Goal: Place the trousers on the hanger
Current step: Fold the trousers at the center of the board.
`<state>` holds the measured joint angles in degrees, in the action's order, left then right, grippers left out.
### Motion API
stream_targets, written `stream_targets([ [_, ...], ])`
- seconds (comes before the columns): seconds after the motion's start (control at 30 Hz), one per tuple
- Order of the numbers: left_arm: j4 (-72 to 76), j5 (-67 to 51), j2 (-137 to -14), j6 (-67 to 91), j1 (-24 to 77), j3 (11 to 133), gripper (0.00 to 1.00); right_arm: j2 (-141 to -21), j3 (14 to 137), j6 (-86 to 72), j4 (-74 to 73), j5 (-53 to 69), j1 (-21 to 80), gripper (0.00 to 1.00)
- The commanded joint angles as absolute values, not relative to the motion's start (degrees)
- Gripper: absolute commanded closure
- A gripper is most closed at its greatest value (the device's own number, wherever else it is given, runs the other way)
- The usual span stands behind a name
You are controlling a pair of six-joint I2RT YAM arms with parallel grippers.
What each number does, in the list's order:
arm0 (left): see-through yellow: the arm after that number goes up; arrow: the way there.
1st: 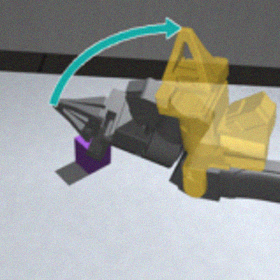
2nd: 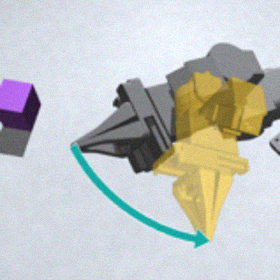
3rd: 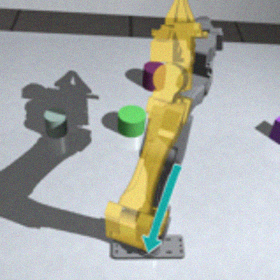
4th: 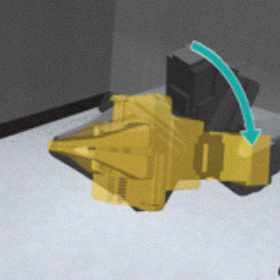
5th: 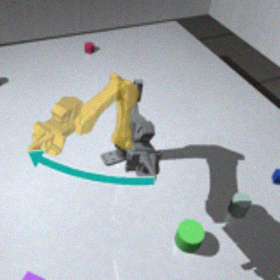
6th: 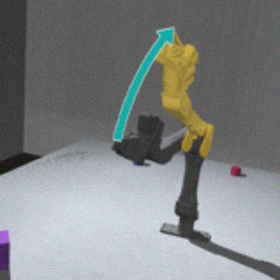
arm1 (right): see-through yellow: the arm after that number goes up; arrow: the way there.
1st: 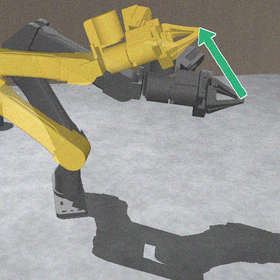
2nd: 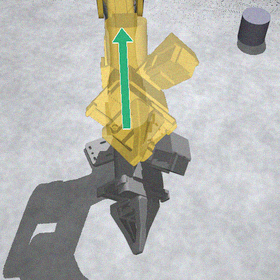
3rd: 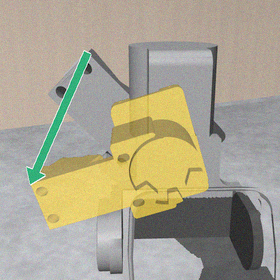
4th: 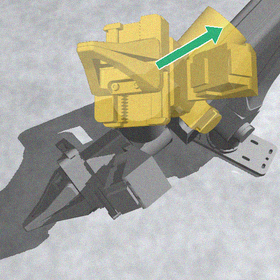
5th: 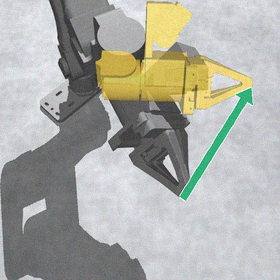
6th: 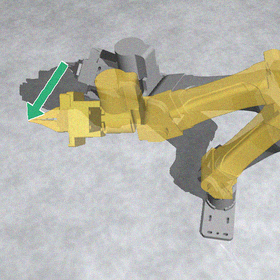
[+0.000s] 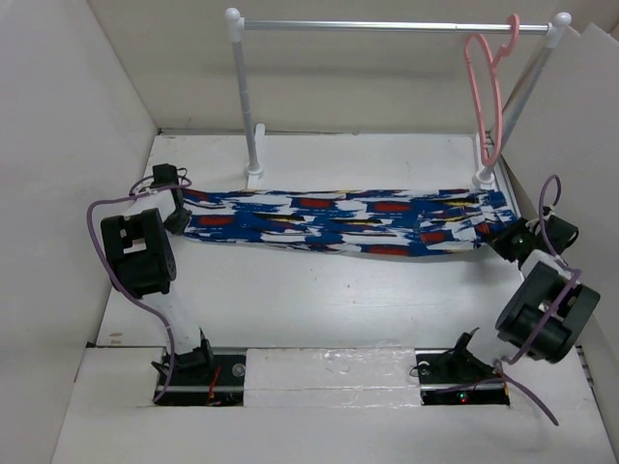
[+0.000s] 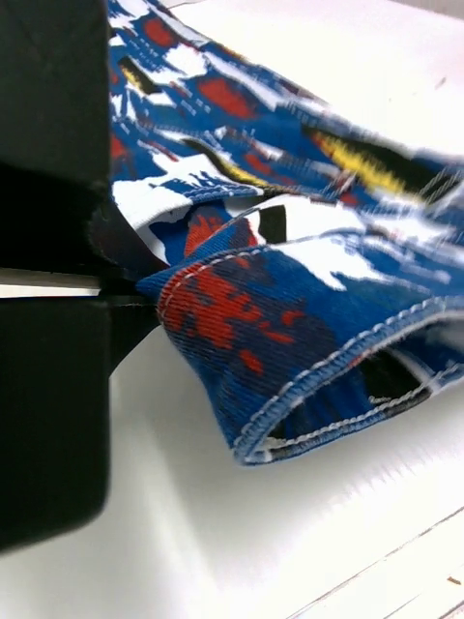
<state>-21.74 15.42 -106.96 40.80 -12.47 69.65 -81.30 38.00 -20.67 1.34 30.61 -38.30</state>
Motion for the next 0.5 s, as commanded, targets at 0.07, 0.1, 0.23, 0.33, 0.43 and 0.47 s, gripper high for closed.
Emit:
stream_targets([
  [0.07, -31.9, 32.7, -103.1, 38.1, -14.2, 66.4, 1.0, -68.9, 35.3, -16.8, -5.4, 21.7, -42.0, 1.0],
  [0.1, -32.5, 33.3, -101.2, 38.0, -14.2, 65.4, 1.0, -67.2, 34.2, -16.7, -6.2, 22.4, -43.9, 1.0],
  [0.23, -34.7, 36.6, -95.6, 38.8, -14.2, 59.8, 1.0, -59.8, 30.2, -13.7, -12.3, 24.3, -48.9, 1.0],
  [0.33, -35.0, 35.2, -90.7, 40.2, -14.2, 57.4, 1.0, -56.5, 29.4, -12.8, -14.5, 23.1, -49.5, 0.46],
  [0.43, -35.5, 29.9, -87.1, 41.7, -14.2, 58.8, 0.53, -59.7, 31.6, -12.4, -15.9, 27.0, -50.9, 0.27],
  [0.47, -35.9, 27.6, -86.4, 42.0, -14.2, 59.6, 0.41, -60.6, 33.3, -12.4, -16.3, 27.9, -50.9, 0.22],
])
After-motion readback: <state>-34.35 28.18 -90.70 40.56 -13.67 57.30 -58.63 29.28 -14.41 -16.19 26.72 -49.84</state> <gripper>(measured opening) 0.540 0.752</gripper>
